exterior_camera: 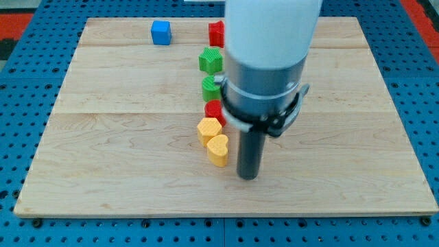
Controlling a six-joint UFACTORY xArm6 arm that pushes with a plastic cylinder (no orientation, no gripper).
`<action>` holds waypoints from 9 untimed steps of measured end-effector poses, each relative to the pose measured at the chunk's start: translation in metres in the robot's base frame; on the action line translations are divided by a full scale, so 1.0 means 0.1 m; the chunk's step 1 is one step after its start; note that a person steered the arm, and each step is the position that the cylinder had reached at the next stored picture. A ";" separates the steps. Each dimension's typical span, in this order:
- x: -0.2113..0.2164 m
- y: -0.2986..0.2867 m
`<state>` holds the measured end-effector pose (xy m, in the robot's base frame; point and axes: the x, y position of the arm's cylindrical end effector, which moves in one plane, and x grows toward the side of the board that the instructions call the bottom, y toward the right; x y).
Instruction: Push the yellow heart to the bottom of the green star
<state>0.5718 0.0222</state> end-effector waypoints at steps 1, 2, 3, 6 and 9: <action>-0.22 -0.50; -0.55 -0.06; -0.56 0.32; -1.75 0.59; -1.47 0.28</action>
<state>0.4250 0.0500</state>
